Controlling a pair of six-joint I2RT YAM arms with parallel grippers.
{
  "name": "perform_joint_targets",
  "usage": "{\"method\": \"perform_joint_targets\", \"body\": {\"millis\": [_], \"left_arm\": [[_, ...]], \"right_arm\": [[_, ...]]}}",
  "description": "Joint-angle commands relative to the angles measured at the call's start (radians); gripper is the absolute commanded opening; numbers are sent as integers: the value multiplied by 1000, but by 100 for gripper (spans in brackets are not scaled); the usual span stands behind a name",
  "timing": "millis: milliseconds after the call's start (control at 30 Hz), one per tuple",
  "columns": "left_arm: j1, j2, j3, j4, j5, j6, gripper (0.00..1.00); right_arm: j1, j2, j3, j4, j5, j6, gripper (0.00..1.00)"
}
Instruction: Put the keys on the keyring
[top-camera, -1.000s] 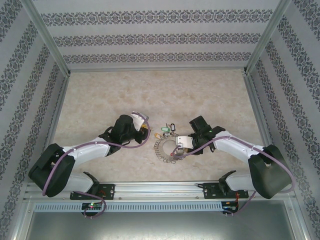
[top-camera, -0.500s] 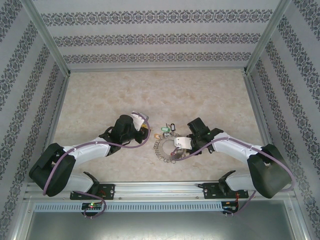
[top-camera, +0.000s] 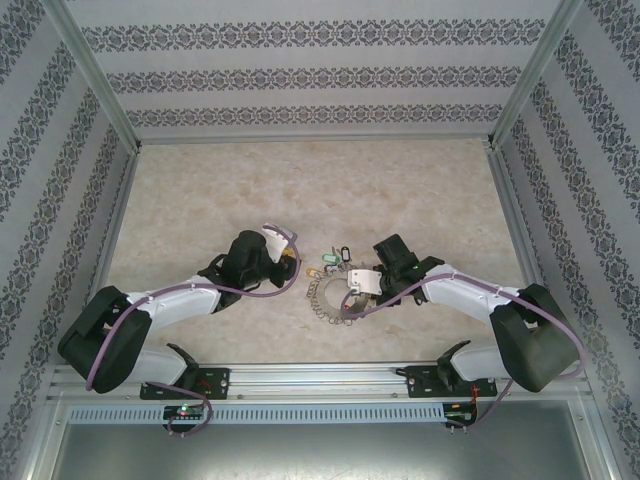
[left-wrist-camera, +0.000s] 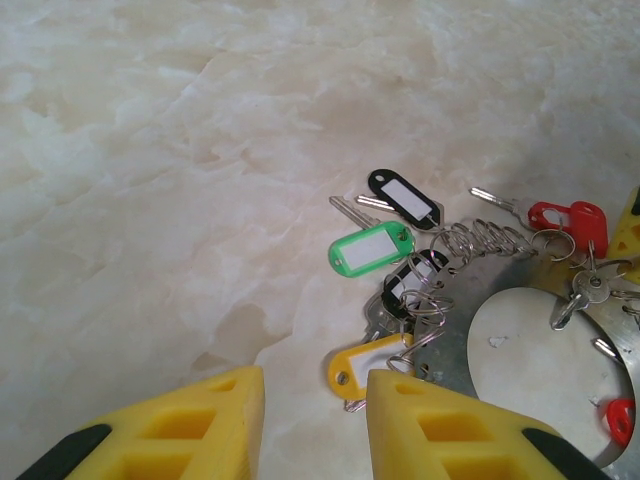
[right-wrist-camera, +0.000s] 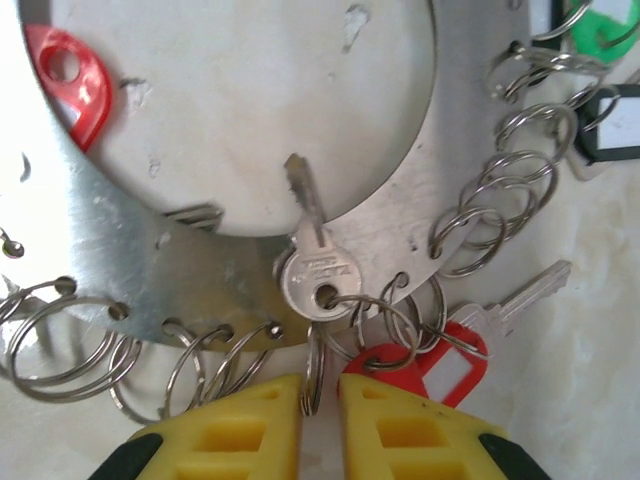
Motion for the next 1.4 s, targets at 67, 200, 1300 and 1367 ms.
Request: {"method": "perform_joint_targets", "body": {"millis": [67, 200, 1300, 1367], "left_arm": [[-9, -9, -15, 28, -12, -20, 33], [-9, -10, -18, 31, -14, -21, 33], [-57, 91, 114, 151, 301, -72, 38], [-81, 124, 147, 170, 312, -67, 39]], "right_arm": [[5, 8, -18, 46, -6, 40, 18], [6, 15, -18, 41, -15, 40, 17], [-27, -148, -20, -30, -162, 2, 0], [-30, -173, -14, -46, -174, 2, 0]]}}
